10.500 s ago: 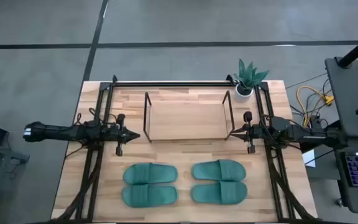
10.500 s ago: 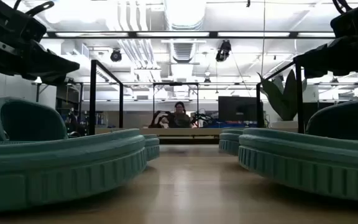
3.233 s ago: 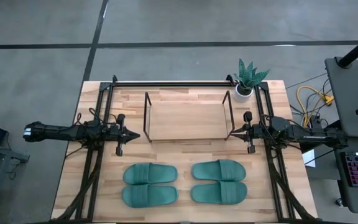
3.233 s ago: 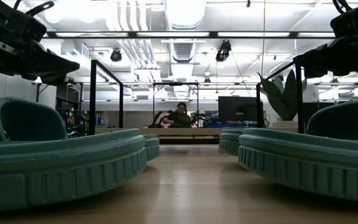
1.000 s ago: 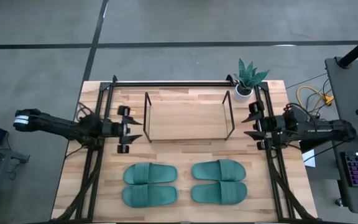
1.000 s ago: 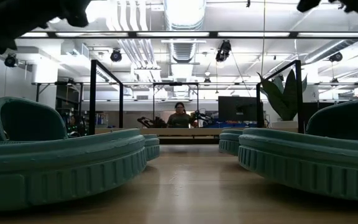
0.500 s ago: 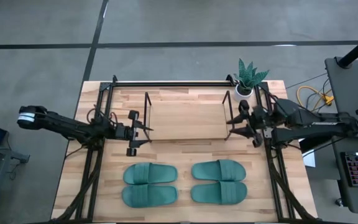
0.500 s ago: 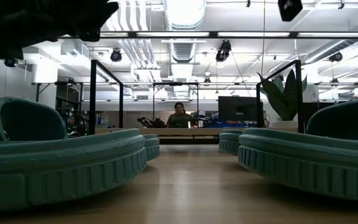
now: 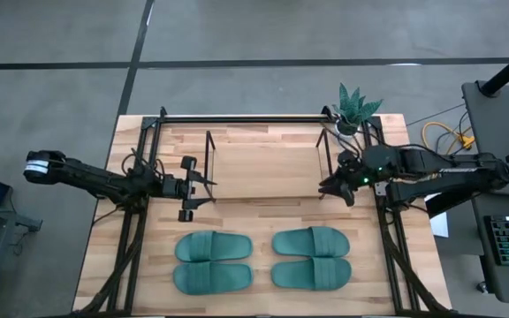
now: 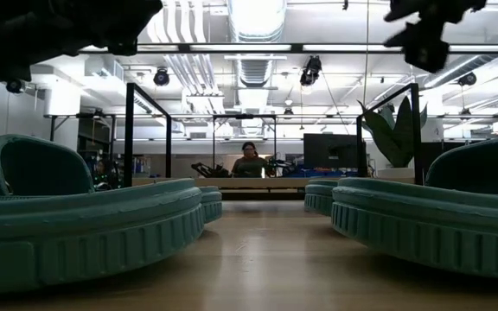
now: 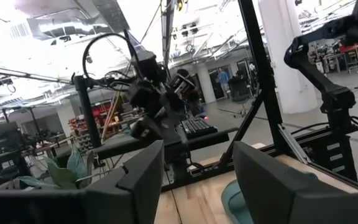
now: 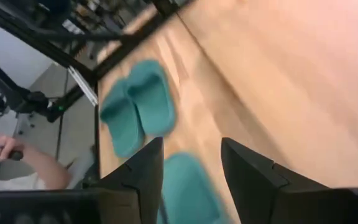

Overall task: Pick and place slides into the shelf
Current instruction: Put the green slipper on the shelf

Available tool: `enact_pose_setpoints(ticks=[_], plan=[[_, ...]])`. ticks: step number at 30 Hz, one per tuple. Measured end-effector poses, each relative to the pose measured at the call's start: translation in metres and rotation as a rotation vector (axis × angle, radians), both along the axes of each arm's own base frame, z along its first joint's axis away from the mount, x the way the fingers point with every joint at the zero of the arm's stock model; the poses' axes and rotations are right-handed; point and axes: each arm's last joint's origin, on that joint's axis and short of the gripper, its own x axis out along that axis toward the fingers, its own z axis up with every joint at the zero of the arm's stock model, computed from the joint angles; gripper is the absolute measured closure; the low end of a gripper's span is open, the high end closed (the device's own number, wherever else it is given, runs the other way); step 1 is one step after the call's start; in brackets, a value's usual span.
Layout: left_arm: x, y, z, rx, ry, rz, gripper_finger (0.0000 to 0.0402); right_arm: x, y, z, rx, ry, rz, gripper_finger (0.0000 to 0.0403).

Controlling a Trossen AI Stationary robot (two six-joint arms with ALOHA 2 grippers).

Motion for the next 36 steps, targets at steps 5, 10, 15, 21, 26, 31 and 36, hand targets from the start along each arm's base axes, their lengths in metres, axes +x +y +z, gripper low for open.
enact_pose_setpoints(ticks=[5, 10, 15, 21, 26, 31, 36], plan=[[-0.002, 0.0, 0.003, 0.004, -0.016, 0.002, 0.0223, 0.0, 0.016, -0.014, 0.129, 0.164, -0.019, 0.0252], [-0.003, 0.0, 0.004, 0.005, -0.025, 0.003, 0.0223, 0.0, 0.039, -0.021, 0.226, 0.253, -0.036, 0.0255], [-0.002, 0.0, 0.005, 0.005, -0.028, 0.004, 0.0223, -0.004, 0.067, -0.026, 0.263, 0.293, -0.055, 0.0255], [-0.002, 0.0, 0.006, 0.005, -0.033, 0.004, 0.0223, -0.014, 0.1, -0.034, 0.258, 0.31, -0.104, 0.0255], [-0.002, 0.0, 0.006, 0.005, -0.031, 0.004, 0.0223, -0.022, 0.123, -0.05, 0.259, 0.386, -0.178, 0.0255], [-0.002, 0.0, 0.007, 0.005, -0.034, 0.003, 0.0223, -0.025, 0.142, -0.07, 0.259, 0.478, -0.269, 0.0256], [-0.002, 0.0, 0.007, 0.005, -0.035, 0.004, 0.0223, -0.019, 0.154, -0.093, 0.203, 0.491, -0.392, 0.0265]])
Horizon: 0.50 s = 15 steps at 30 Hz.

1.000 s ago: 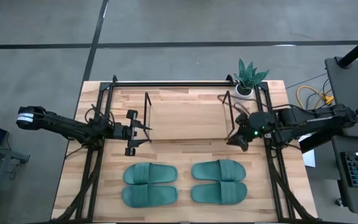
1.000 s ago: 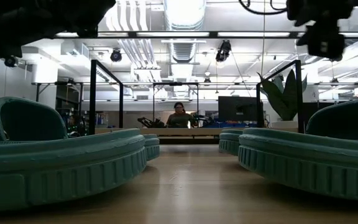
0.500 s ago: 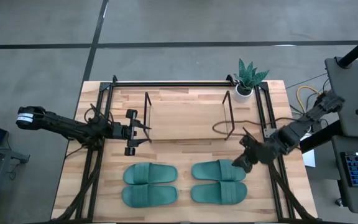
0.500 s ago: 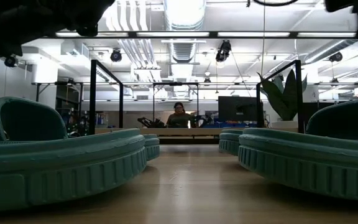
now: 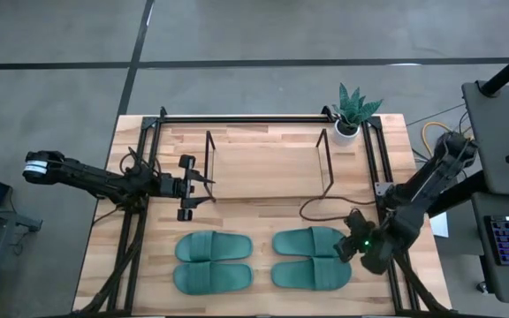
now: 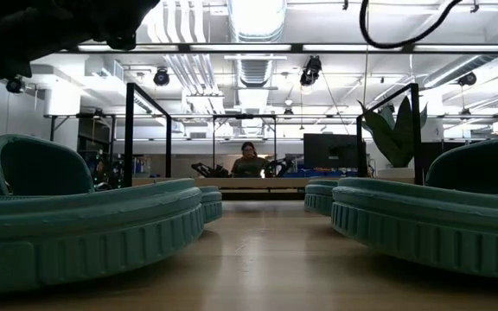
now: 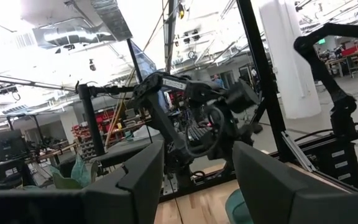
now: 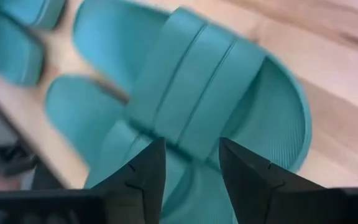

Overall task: Pick and place slides into the shelf
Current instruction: Put the green slipper on the shelf

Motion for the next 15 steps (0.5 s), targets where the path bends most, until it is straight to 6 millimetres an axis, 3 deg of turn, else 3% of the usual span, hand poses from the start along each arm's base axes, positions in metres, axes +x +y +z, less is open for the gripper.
enact_pose_setpoints(ticks=[7, 15], plan=[[0.0, 0.0, 0.001, -0.001, -0.01, 0.0, 0.0223, 0.008, 0.009, -0.026, -0.053, 0.063, -0.108, 0.0273], [0.0, 0.0, 0.001, -0.001, -0.015, 0.0, 0.0223, 0.009, 0.01, -0.03, -0.063, 0.065, -0.125, 0.0272]])
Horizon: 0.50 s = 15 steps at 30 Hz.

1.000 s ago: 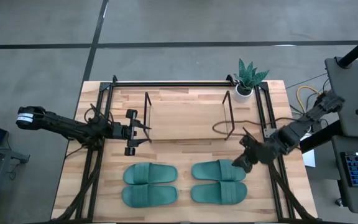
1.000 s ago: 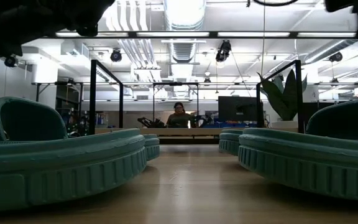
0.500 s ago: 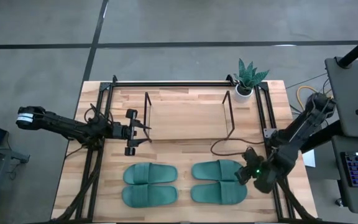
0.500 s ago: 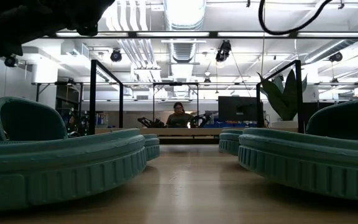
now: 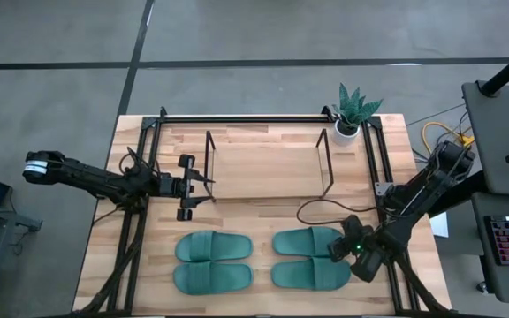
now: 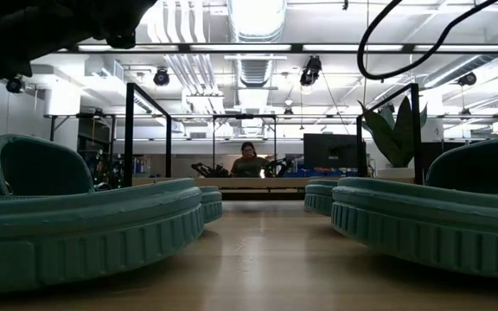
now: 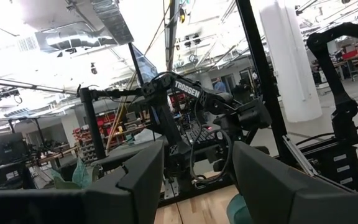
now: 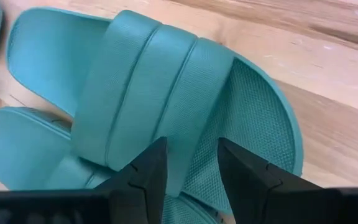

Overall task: Pick and place slides into the shelf
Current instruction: Put the green slipper on the shelf

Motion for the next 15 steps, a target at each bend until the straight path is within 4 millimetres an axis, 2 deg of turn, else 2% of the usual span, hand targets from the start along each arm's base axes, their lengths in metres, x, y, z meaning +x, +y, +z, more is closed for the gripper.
enact_pose_setpoints(ticks=[5, 15], plan=[[0.0, 0.0, 0.0, 0.0, 0.0, 0.0, 0.0223, 0.0034, 0.0014, 0.0016, -0.014, -0.075, -0.014, 0.0278], [0.0002, 0.0, -0.0003, 0.0, 0.002, 0.0, 0.0223, 0.002, -0.0003, -0.0038, -0.025, -0.075, 0.003, 0.0281]])
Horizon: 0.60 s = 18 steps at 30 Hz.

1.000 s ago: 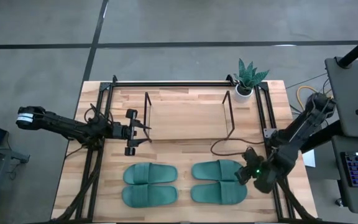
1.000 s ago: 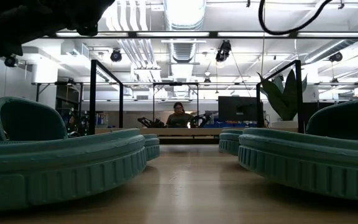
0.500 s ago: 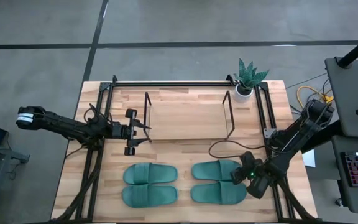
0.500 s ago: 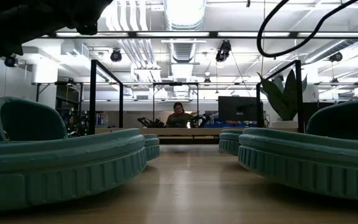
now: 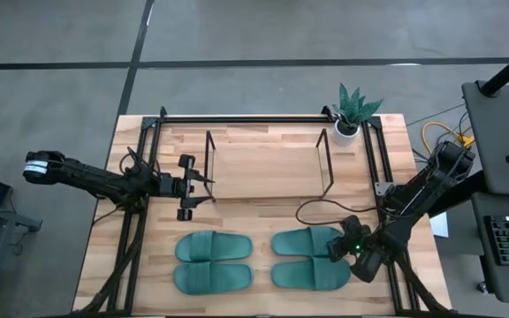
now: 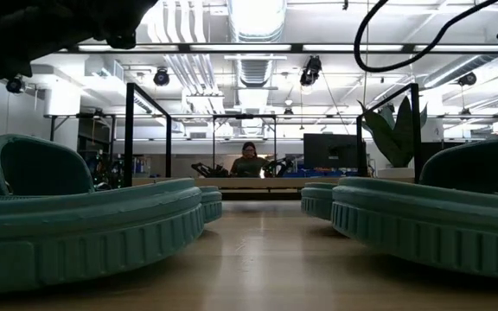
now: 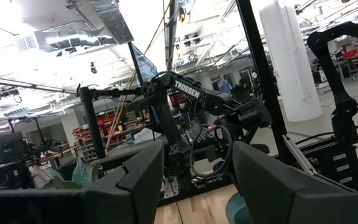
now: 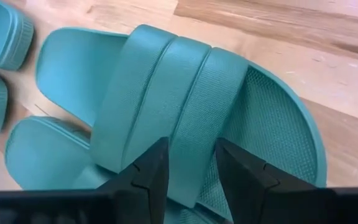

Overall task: Pick and place slides into the shelf
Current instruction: Put the green slipper on the shelf

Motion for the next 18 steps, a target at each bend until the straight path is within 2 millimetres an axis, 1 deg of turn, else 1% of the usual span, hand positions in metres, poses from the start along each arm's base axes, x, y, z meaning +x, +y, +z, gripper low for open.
enact_pose_setpoints(ticks=[4, 6, 10, 18], plan=[[0.0, 0.0, 0.0, 0.0, 0.003, 0.0, 0.0223, -0.006, 0.0, -0.007, 0.019, 0.059, 0.035, 0.0285], [0.0, 0.0, 0.0, 0.0, 0.002, 0.0, 0.0223, -0.01, 0.0, -0.009, 0.025, 0.063, 0.022, 0.0287], [0.0, 0.0, -0.001, 0.0, 0.003, 0.0, 0.0223, -0.012, 0.003, -0.01, 0.021, 0.005, 0.012, 0.0285], [0.0, 0.0, -0.001, 0.0, 0.004, 0.0, 0.0223, -0.02, 0.007, -0.014, 0.016, -0.044, 0.016, 0.0291]])
